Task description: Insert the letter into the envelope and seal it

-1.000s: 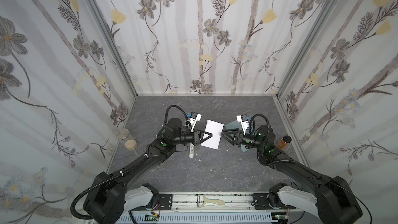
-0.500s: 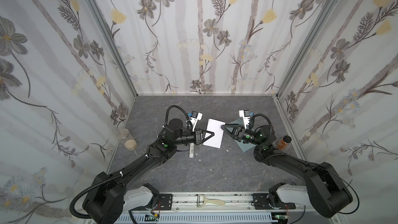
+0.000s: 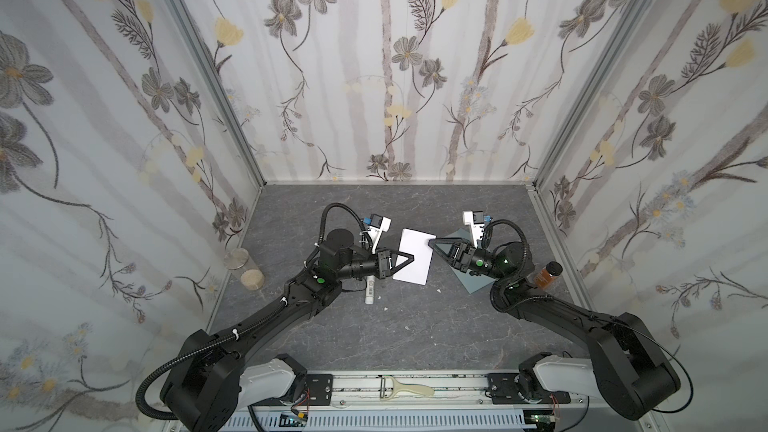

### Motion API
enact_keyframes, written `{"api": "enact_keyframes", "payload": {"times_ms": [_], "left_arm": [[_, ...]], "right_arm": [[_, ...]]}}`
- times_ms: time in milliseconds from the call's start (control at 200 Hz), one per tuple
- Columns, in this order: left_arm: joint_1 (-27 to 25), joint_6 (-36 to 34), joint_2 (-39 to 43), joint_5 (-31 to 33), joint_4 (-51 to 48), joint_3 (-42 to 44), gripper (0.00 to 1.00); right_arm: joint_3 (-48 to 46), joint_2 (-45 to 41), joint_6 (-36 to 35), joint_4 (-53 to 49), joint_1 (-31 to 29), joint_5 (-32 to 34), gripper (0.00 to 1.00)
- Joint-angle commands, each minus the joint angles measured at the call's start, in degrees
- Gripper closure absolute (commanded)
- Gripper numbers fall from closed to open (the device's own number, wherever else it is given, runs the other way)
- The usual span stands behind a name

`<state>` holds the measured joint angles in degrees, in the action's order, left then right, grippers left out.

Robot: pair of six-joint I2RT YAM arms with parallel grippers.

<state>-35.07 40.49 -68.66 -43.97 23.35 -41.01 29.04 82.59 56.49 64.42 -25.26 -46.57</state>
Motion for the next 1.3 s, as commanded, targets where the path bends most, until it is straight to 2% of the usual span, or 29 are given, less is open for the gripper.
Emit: {"api": "enact_keyframes", "payload": {"times_ms": [0,105,155,250,335,400,450,500,625,670,725,820,949,1009,1099,1144,1184,1244,1299], "left_arm": [[-0.09,0.03,0.2,-0.16,2.05,-0.21,1.0],[-0.06,0.05,0.28,-0.2,2.05,-0.05,1.0],[-0.08,0.09,0.2,-0.34,2.05,-0.03,1.0],[-0.06,0.12,0.2,-0.52,2.04,-0.08,1.0],[-0.07,0.16,0.11,-0.53,2.05,-0.19,1.0],[-0.04,0.12,0.02,-0.69,2.05,-0.3,1.0],[-0.16,0.18,-0.06,-0.75,2.05,-0.38,1.0],[-0.17,0.12,-0.07,-0.78,2.05,-0.46,1.0],[-0.14,0.21,-0.15,-1.17,2.05,-0.56,1.0],[-0.18,0.26,-0.15,-1.17,2.05,-0.56,1.0],[-0.19,0.2,-0.15,-1.08,2.05,-0.56,1.0],[-0.21,0.21,-0.33,-0.88,2.0,-0.73,1.0],[-0.33,0.43,0.0,0.7,2.11,-1.15,1.0],[-0.4,0.83,0.02,1.67,2.18,-1.48,1.0],[-0.7,1.5,0.02,2.85,2.65,-1.87,1.0],[-0.8,1.9,0.02,3.47,2.96,-1.96,1.0],[-0.94,2.12,0.02,3.7,3.23,-2.06,1.0],[-1.04,2.44,0.02,3.93,3.53,-2.14,1.0],[-1.07,2.62,-0.07,3.88,3.78,-2.14,1.0]], "right_arm": [[0.37,-0.14,0.37,1.7,0.26,-0.37,0.63],[0.48,-0.23,0.63,1.92,0.58,-0.25,0.68],[0.44,-0.32,0.73,2.01,0.66,-0.15,0.77],[0.67,-0.32,0.81,1.76,0.97,-0.23,1.0],[0.81,-0.32,0.82,1.89,1.17,-0.4,1.0],[0.85,-0.47,0.82,1.59,1.16,-0.37,0.74],[0.93,-0.58,0.75,1.52,1.25,-0.35,0.67],[1.1,-0.66,0.68,1.21,1.34,-0.37,0.65],[1.33,-0.58,0.57,1.06,1.57,-0.37,0.67],[1.37,-0.58,0.64,1.06,1.69,-0.37,0.76],[1.67,-0.5,0.63,0.75,1.79,-0.35,1.0],[1.99,-0.32,0.55,0.27,1.79,-0.46,1.0],[1.74,-0.81,0.38,-0.21,1.69,-0.79,0.6],[1.26,-1.23,0.2,-0.49,1.61,-0.7,0.55],[0.67,-1.63,-0.07,-0.86,1.16,-1.05,0.55],[0.52,-1.64,-0.28,-1.21,0.82,-1.15,0.58],[0.43,-1.64,-0.61,-1.68,0.57,-1.11,0.67],[0.4,-1.64,-1.09,-2.46,0.25,-0.99,1.0],[0.32,-1.64,-1.38,-2.66,0.2,-1.1,1.0]]}}
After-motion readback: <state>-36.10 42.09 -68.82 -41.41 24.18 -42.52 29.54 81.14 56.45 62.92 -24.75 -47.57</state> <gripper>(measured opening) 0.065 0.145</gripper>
